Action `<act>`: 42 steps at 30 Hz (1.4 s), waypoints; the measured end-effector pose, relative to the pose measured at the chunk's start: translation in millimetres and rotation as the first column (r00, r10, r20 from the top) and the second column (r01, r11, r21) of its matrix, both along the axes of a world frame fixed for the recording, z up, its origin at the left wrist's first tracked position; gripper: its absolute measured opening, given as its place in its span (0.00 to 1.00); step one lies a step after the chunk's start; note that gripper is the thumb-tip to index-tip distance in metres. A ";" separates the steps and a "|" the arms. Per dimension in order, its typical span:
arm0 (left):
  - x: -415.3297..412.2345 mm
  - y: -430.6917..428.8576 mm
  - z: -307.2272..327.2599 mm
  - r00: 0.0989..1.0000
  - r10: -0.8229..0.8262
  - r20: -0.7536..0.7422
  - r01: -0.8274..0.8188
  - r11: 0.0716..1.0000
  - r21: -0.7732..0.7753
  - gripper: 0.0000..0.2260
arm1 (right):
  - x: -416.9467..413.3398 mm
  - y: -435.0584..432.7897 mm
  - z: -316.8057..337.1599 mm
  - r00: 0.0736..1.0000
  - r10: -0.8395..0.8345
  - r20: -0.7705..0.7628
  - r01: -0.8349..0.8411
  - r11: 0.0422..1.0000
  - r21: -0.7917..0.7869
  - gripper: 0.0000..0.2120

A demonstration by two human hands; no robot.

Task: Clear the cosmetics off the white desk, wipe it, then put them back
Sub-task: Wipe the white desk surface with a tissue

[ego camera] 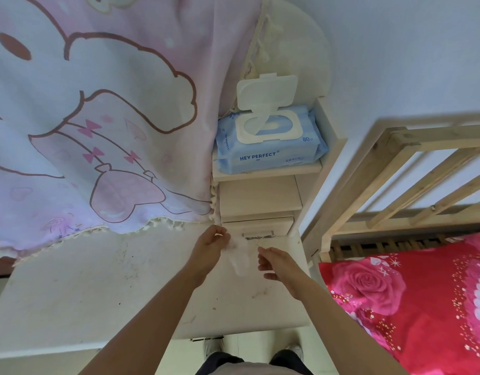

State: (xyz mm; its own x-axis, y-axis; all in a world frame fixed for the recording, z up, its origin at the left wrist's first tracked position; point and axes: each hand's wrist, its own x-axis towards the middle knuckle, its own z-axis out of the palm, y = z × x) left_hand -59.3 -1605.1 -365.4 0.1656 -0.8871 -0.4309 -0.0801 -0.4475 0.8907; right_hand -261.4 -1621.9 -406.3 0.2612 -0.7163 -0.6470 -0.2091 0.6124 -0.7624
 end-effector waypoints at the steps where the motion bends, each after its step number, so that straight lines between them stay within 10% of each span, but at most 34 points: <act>1: 1.8 -2.8 4.2 1.000 -0.020 0.015 0.021 1.000 -0.021 0.03 | 2.0 -2.9 -0.4 1.000 -0.023 0.001 0.023 1.000 0.000 0.10; 8: 6.7 -10.6 18.6 0.971 -0.234 0.059 0.238 0.967 -0.086 0.03 | 19.2 -7.8 -1.2 0.973 -0.076 0.219 0.060 0.995 0.079 0.14; 25: -17.8 4.8 -51.1 0.994 -0.042 0.104 0.030 0.993 0.116 0.06 | -45.8 17.4 -17.2 0.920 -0.258 0.295 0.144 0.923 0.357 0.19; 28: -24.3 9.8 -76.9 0.950 -0.113 0.290 0.067 0.984 0.162 0.08 | -59.2 13.1 -26.2 0.877 -0.465 0.123 0.431 0.872 0.231 0.15; 31: -25.5 18.3 -104.8 0.823 -0.281 0.494 0.190 0.955 0.226 0.11 | -66.0 4.8 -32.9 0.785 -0.609 -0.115 0.578 0.786 -0.221 0.18; 35: -23.8 28.6 -135.5 0.615 -0.424 0.665 0.285 0.906 0.314 0.15 | -64.5 16.8 -69.4 0.702 -0.547 -0.456 0.099 0.709 -0.698 0.27; 40: -9.7 40.6 -161.8 0.471 -0.479 0.740 0.258 0.878 0.404 0.24 | -41.9 63.9 -159.1 0.633 -0.046 -0.773 -0.386 0.847 -0.366 0.30; 42: -2.8 45.2 -169.1 0.440 -0.498 0.747 0.253 0.867 0.429 0.26 | -38.4 72.2 -175.6 0.648 -0.114 -0.753 -0.382 0.807 -0.450 0.23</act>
